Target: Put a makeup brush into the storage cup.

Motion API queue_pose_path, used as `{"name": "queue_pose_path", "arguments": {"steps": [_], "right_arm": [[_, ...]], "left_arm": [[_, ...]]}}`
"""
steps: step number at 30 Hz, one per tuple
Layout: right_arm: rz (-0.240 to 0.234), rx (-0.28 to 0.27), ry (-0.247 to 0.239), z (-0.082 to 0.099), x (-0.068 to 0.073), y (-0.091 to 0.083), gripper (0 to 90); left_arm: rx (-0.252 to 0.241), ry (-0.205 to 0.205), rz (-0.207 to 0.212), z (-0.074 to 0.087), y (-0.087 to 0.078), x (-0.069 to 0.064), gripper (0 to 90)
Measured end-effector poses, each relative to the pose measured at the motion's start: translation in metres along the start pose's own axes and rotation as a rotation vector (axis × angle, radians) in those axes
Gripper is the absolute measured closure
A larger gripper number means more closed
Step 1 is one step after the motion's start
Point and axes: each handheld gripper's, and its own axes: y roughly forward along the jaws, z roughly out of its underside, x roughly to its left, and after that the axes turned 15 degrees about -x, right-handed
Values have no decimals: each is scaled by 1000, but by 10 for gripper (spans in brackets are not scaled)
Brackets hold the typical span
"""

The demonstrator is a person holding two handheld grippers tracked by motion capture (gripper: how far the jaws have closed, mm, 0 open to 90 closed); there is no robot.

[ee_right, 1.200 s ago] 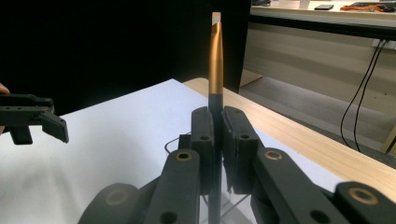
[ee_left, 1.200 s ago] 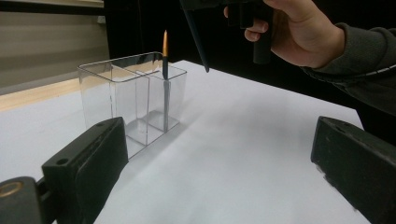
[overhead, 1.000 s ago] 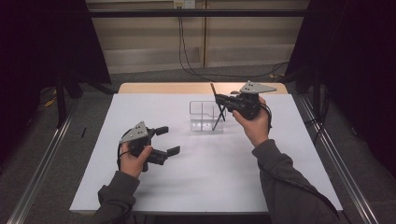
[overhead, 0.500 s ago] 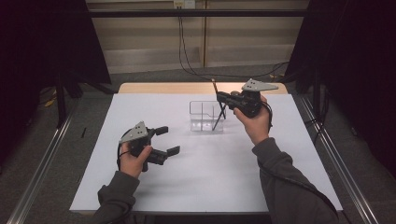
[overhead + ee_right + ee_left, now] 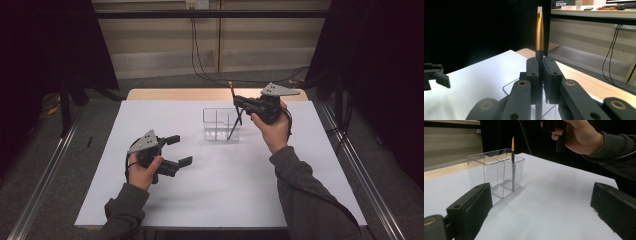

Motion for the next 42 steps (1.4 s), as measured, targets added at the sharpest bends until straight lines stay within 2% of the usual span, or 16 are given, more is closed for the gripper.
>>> {"name": "queue_pose_path", "arguments": {"steps": [12, 42], "right_arm": [[6, 3, -5, -1, 0, 4, 837], [24, -13, -1, -1, -7, 15, 837]], "left_arm": [[-6, -11, -1, 1, 0, 0, 37], [-4, -3, -2, 0, -1, 1, 37]]}}
